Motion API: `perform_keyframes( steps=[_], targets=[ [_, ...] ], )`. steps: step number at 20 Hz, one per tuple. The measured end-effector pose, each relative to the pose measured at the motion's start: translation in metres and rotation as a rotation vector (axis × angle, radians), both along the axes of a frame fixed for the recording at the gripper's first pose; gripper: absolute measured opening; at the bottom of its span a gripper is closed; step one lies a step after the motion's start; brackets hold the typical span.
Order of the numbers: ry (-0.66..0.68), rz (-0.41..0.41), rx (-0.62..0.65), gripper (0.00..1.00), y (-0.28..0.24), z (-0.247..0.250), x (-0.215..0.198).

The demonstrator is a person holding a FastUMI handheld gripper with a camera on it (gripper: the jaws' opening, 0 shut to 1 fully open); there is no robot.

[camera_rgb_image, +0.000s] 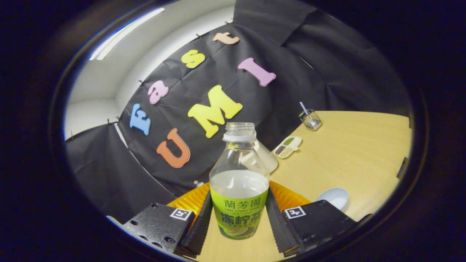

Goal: Take the bottle from table, then pour the juice into the cup, finally place the bottle on the coaster

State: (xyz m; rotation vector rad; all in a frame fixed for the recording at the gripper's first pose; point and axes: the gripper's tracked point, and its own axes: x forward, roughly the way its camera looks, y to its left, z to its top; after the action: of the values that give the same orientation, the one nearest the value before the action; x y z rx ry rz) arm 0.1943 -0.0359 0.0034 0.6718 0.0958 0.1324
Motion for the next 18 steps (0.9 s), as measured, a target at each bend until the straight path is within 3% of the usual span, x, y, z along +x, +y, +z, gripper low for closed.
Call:
perform_keyframes(
  steps=[11,18],
  targets=[
    [0.035,-0.154,-0.547,0.78,0.003,-0.018,0.038],
    [0.105,-0.155,-0.715,0.79,0.004,-0.062,0.078]
  ],
)
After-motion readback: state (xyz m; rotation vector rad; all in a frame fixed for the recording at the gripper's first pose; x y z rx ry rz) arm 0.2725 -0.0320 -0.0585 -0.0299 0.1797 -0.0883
